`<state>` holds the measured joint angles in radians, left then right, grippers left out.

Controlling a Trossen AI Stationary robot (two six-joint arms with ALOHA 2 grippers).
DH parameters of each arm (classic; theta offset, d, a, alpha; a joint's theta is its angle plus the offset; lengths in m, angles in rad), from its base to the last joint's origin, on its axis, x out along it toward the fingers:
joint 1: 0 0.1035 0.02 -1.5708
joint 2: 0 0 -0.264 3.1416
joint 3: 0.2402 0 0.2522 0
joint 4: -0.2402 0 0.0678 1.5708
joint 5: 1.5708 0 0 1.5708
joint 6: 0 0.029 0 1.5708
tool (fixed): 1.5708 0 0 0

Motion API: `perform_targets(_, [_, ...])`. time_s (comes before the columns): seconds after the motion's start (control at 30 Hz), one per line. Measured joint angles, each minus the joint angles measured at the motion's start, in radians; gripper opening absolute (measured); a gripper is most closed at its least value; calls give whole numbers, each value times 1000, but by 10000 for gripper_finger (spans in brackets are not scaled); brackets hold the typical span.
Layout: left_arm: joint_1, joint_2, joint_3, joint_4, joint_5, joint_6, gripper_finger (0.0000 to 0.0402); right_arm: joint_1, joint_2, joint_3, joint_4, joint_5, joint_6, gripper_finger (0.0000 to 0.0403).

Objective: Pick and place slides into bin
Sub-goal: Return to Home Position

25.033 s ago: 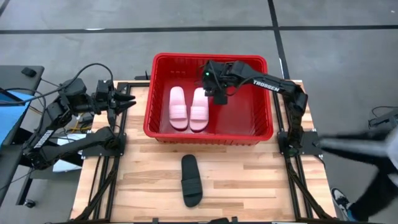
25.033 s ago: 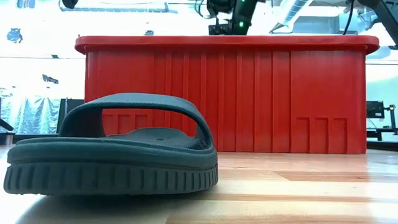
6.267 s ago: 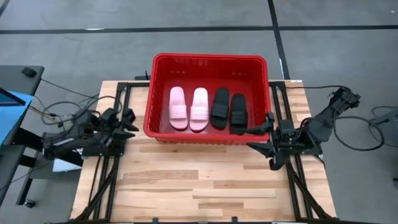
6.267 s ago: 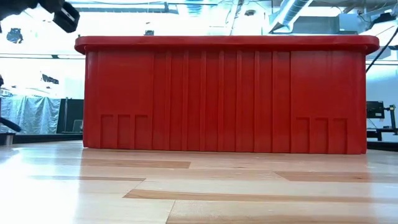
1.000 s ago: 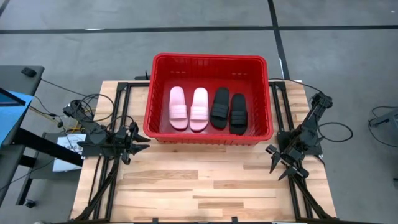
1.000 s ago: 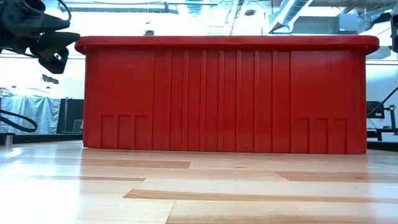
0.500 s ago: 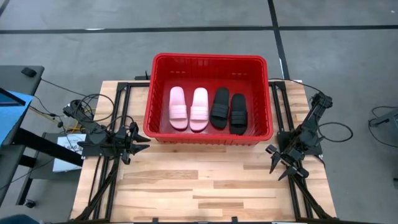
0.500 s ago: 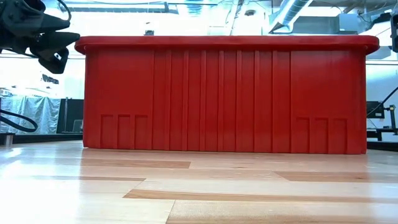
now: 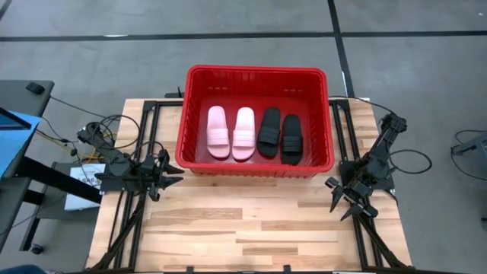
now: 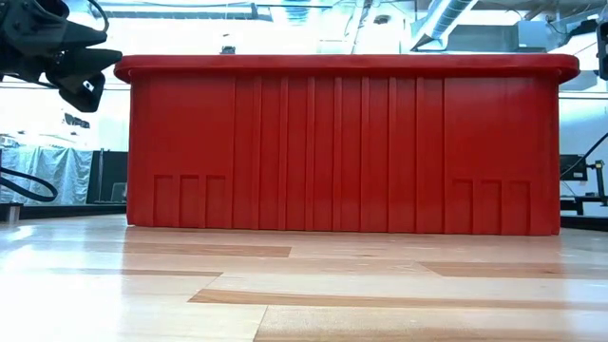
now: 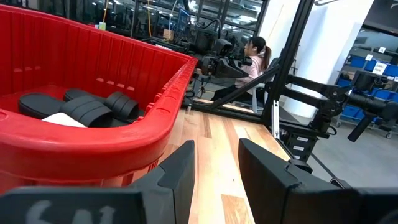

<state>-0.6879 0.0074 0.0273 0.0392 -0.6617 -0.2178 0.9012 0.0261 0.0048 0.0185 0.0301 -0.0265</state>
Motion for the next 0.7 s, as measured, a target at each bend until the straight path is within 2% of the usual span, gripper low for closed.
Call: perform_targets(0.7, [0,0,0,0,0,-7,114,0,0,0,0,0,0,181])
